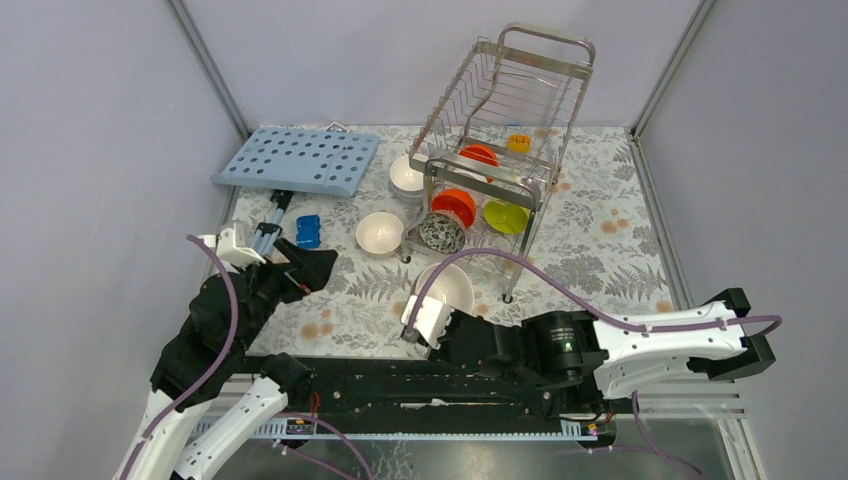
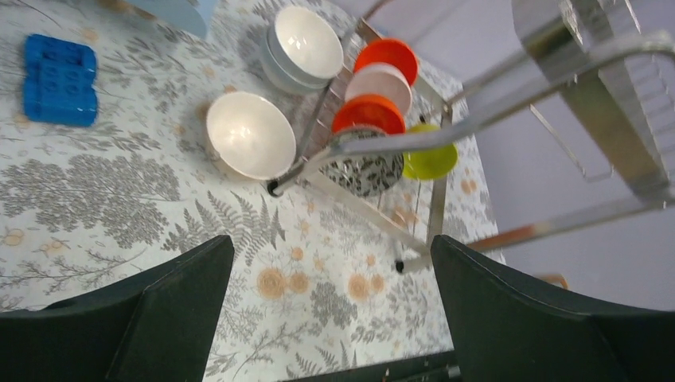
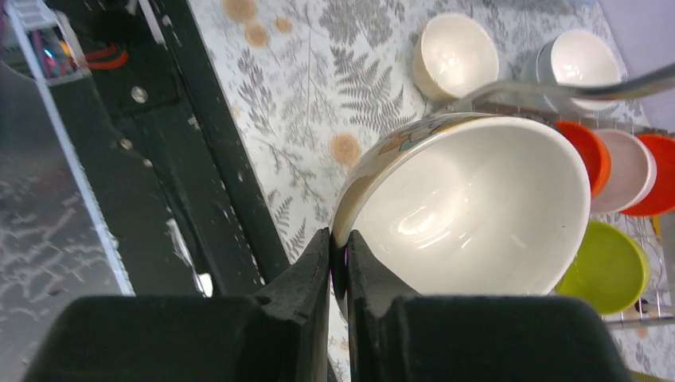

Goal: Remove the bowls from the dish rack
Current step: Place the bowl with the bowl.

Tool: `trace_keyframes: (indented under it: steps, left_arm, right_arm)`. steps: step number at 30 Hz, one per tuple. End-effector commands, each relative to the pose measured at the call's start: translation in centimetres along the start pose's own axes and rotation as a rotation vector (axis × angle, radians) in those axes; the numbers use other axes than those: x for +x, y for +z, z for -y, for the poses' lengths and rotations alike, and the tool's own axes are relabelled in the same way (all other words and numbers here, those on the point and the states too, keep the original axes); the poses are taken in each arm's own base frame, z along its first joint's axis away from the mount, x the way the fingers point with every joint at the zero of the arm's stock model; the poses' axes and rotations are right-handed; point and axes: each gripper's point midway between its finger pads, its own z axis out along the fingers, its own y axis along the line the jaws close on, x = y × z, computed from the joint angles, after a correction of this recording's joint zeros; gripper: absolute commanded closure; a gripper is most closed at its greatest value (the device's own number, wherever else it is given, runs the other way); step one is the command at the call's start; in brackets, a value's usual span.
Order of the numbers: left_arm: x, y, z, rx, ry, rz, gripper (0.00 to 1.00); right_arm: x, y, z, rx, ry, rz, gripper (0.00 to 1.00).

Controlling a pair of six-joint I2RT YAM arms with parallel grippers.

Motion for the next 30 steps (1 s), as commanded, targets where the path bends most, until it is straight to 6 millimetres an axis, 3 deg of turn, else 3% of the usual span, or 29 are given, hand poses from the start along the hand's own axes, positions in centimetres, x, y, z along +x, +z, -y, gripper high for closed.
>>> trace_keyframes:
  steps: [1, 6, 15, 22, 25, 30]
  left_arm:
    - [2.2, -0.4, 1.8, 0.157, 0.053, -0.078, 0.01]
    - [5.7, -0.9, 3.1, 0.28, 0.037, -0.223, 0.01]
    - [10.3, -0.5, 2.4, 0.328, 0.058, -0.4, 0.01]
    - [10.4, 0.0, 2.6, 0.324, 0.146, -0.442, 0.03]
    - [10.7, 0.7, 2.0, 0.271, 0.187, -0.485, 0.07]
    - [10.5, 0.6, 2.8, 0.291, 0.2, -0.513, 0.13]
  right_arm:
    - [0.7, 0.3, 0.5, 0.062, 0.001, 0.043, 1.0]
    - [3.0, 0.7, -1.1, -0.015, -0.038, 0.011, 1.0]
    - [7.1, 1.9, -2.9, -0.044, -0.1, -0.093, 1.0]
    - [8.9, 2.5, -3.8, -0.041, -0.138, -0.151, 1.0]
    - [8.9, 2.5, -3.8, -0.039, -0.146, -0.16, 1.0]
    - [9.1, 2.8, -3.9, -0.036, -0.181, -0.182, 1.0]
